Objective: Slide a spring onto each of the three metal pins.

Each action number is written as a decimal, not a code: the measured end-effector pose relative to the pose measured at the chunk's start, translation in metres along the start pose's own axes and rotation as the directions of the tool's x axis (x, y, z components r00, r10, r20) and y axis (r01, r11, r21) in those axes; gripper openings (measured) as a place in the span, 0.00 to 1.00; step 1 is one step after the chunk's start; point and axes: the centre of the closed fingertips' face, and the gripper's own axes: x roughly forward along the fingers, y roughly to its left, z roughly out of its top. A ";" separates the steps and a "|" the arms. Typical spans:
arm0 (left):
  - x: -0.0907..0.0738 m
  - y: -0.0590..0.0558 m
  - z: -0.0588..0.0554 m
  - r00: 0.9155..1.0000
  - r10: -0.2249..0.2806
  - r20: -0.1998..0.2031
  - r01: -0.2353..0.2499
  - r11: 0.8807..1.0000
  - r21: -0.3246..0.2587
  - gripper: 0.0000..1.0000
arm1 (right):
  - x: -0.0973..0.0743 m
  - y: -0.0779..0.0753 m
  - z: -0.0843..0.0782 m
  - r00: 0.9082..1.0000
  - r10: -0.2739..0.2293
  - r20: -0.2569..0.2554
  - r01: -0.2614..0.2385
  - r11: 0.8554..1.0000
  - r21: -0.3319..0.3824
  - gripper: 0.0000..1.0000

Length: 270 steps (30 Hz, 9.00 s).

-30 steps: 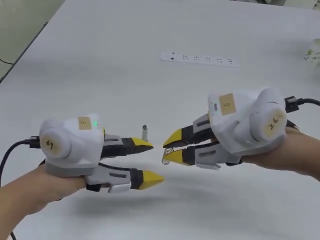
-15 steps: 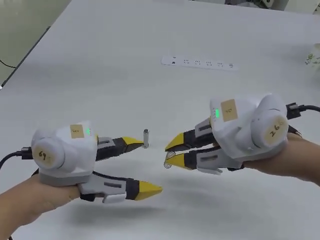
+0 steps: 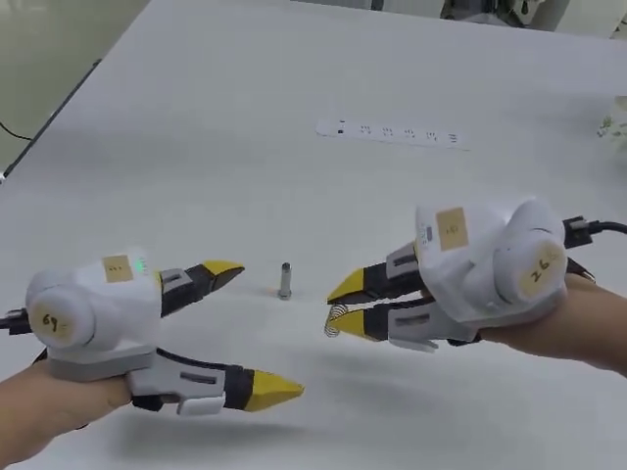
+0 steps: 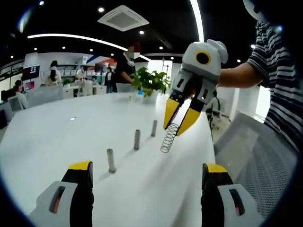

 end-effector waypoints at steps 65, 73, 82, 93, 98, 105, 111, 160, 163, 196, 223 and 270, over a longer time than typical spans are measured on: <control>-0.025 0.007 -0.001 0.999 0.034 0.031 -0.034 0.999 -0.003 0.98 | 0.024 -0.051 0.008 0.998 -0.068 -0.015 0.068 0.997 0.038 0.07; -0.026 0.009 -0.001 0.999 0.038 0.029 -0.038 0.999 0.001 0.98 | 0.028 -0.065 0.012 0.996 -0.089 -0.010 0.089 0.995 0.049 0.07; -0.026 0.009 0.001 0.999 0.036 0.034 -0.036 0.999 -0.004 0.98 | 0.034 -0.076 0.016 0.994 -0.107 0.004 0.107 0.992 0.073 0.07; -0.026 0.013 0.002 0.998 0.044 0.036 -0.044 0.999 0.000 0.98 | 0.042 -0.083 0.019 0.992 -0.127 0.024 0.122 0.983 0.133 0.07; -0.026 0.013 0.002 0.998 0.045 0.037 -0.045 0.999 -0.003 0.98 | 0.044 -0.084 0.019 0.992 -0.125 0.027 0.119 0.979 0.163 0.07; -0.026 0.014 0.002 0.998 0.047 0.037 -0.047 0.999 -0.004 0.98 | 0.046 -0.082 0.017 0.993 -0.117 0.021 0.111 0.979 0.172 0.07; -0.026 0.012 0.001 0.998 0.045 0.038 -0.045 0.999 -0.008 0.98 | 0.046 -0.083 0.018 0.993 -0.111 0.024 0.106 0.979 0.176 0.07; -0.025 0.015 -0.004 0.998 0.053 0.037 -0.052 0.998 -0.024 0.97 | 0.094 -0.070 -0.024 0.994 -0.064 -0.093 0.085 0.968 0.235 0.08; -0.025 0.014 -0.004 0.998 0.053 0.035 -0.052 0.998 -0.025 0.97 | 0.095 -0.069 -0.023 0.994 -0.062 -0.086 0.081 0.967 0.243 0.08; -0.019 0.013 0.018 0.998 0.052 0.029 -0.051 0.999 -0.016 0.98 | 0.038 -0.068 -0.009 0.958 -0.238 0.160 0.159 0.905 0.394 0.41; -0.009 -0.002 0.028 0.999 0.024 0.032 -0.024 1.000 -0.012 0.98 | -0.011 -0.041 -0.032 0.912 -0.347 0.220 0.220 0.865 0.451 0.85; -0.031 0.000 0.019 0.995 0.093 0.021 -0.093 0.995 -0.028 0.98 | -0.104 -0.004 -0.117 0.874 -0.477 0.094 0.355 0.758 0.548 0.99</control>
